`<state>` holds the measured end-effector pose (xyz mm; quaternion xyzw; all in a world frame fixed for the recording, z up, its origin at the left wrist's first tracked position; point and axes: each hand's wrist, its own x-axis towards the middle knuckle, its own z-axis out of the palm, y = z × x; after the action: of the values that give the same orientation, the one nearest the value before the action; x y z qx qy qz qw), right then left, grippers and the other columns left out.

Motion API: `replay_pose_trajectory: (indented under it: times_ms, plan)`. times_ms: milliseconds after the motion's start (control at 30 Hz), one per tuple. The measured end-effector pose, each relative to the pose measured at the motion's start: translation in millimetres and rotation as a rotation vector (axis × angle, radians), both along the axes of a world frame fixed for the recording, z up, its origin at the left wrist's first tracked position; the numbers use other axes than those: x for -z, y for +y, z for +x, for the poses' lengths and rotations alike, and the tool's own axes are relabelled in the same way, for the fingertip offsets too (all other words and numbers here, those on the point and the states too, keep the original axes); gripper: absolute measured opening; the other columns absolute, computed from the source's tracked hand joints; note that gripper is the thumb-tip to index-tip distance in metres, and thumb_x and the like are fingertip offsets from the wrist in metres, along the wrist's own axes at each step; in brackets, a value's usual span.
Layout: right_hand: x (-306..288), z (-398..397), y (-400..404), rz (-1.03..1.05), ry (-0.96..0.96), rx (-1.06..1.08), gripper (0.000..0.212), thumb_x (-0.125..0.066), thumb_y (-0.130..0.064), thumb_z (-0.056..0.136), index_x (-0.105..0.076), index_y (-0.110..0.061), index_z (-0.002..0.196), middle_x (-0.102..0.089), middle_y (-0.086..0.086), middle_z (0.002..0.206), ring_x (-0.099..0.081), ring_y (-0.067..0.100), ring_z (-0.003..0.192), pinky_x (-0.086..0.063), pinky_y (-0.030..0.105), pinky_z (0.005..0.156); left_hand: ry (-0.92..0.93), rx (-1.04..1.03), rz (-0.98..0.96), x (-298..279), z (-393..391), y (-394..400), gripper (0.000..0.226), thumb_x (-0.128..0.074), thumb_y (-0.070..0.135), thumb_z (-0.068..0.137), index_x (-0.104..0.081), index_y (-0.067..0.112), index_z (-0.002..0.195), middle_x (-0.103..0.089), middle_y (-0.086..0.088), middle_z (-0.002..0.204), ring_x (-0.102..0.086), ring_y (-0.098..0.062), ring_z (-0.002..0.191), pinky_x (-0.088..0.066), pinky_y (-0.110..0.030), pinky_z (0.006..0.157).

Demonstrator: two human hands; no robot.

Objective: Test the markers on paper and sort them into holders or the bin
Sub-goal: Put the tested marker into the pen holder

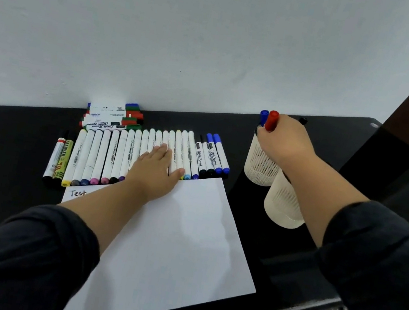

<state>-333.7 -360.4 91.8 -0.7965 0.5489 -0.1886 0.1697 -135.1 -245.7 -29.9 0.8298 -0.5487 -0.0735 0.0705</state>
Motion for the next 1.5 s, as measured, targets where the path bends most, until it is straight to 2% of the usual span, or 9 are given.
replay_pose_trajectory:
  times_ms: [133,267,433,567,667,867,1033,1333,1500]
  plan:
    - [2,1,4,-0.002,-0.119,0.002,0.036,-0.05,-0.024,0.096,-0.037,-0.013,0.127,-0.053,0.008,0.102,-0.057,0.023,0.087,-0.053,0.038,0.075,-0.012,0.005,-0.001,3,3,0,0.068,-0.023,0.051,0.098,-0.007,0.012,0.151,0.002,-0.003,0.159,0.001,-0.016,0.145,-0.002,-0.032,0.117]
    - [2,0,5,-0.043,-0.136,-0.006,0.034,-0.047,-0.026,0.098,-0.035,-0.013,0.128,-0.056,0.011,0.109,-0.058,0.026,0.091,-0.053,0.042,0.078,-0.03,0.011,0.0,6,5,-1,0.067,-0.022,0.051,0.098,-0.006,0.012,0.151,0.002,-0.003,0.159,0.002,-0.016,0.145,-0.001,-0.032,0.117]
    - [0,2,3,-0.045,0.023,-0.028,0.034,-0.049,-0.025,0.098,-0.046,-0.01,0.128,-0.057,0.012,0.118,-0.057,0.027,0.101,-0.05,0.039,0.085,-0.04,0.005,0.006,7,5,-2,0.068,-0.021,0.051,0.098,-0.005,0.012,0.151,0.003,-0.003,0.159,0.002,-0.015,0.145,0.0,-0.031,0.117]
    - [3,0,2,-0.072,-0.043,-0.048,0.028,-0.05,-0.02,0.096,-0.042,-0.012,0.122,-0.06,0.013,0.11,-0.058,0.026,0.09,-0.052,0.041,0.079,-0.035,0.006,0.017,6,4,-1,0.067,-0.021,0.051,0.098,-0.004,0.012,0.151,0.003,-0.003,0.159,0.003,-0.015,0.145,0.0,-0.031,0.116]
    - [4,0,0,-0.088,0.012,-0.064,0.023,-0.048,-0.021,0.097,-0.047,-0.01,0.118,-0.06,0.013,0.11,-0.055,0.023,0.085,-0.049,0.035,0.073,-0.029,-0.002,0.026,3,3,-1,0.067,-0.021,0.05,0.099,-0.004,0.012,0.151,0.004,-0.002,0.159,0.003,-0.015,0.145,0.0,-0.03,0.116]
    - [-2,0,-1,-0.125,0.116,-0.099,0.027,-0.045,-0.021,0.098,-0.056,-0.009,0.12,-0.06,0.011,0.113,-0.058,0.023,0.094,-0.045,0.031,0.076,0.027,0.004,0.062,-6,4,-1,0.069,-0.024,0.052,0.098,-0.005,0.011,0.151,0.001,-0.002,0.159,0.0,-0.016,0.145,-0.003,-0.031,0.116]
    - [-7,1,1,-0.262,0.278,-0.188,0.032,-0.039,-0.027,0.1,-0.056,-0.007,0.119,-0.048,0.01,0.118,-0.052,0.025,0.102,-0.042,0.031,0.08,0.128,0.02,0.054,-26,10,-1,0.062,-0.024,0.047,0.1,-0.017,0.011,0.15,-0.008,-0.002,0.158,-0.009,-0.016,0.145,-0.013,-0.034,0.115]
    - [-19,49,17,-0.452,0.488,-0.413,0.029,-0.034,-0.025,0.101,-0.052,-0.009,0.117,-0.051,0.007,0.101,-0.043,0.021,0.084,-0.034,0.031,0.067,0.056,-0.051,0.122,-31,54,26,0.061,-0.022,0.046,0.1,-0.01,0.013,0.151,-0.004,-0.001,0.159,-0.006,-0.016,0.145,-0.011,-0.033,0.115]
    - [-13,97,28,-0.487,0.512,-0.558,0.029,-0.033,-0.026,0.101,-0.05,-0.01,0.118,-0.037,0.001,0.089,-0.038,0.019,0.081,-0.033,0.031,0.065,-0.048,-0.101,0.077,-30,81,46,0.063,-0.025,0.046,0.1,-0.008,0.013,0.151,0.004,-0.001,0.158,0.0,-0.017,0.145,-0.007,-0.033,0.116]
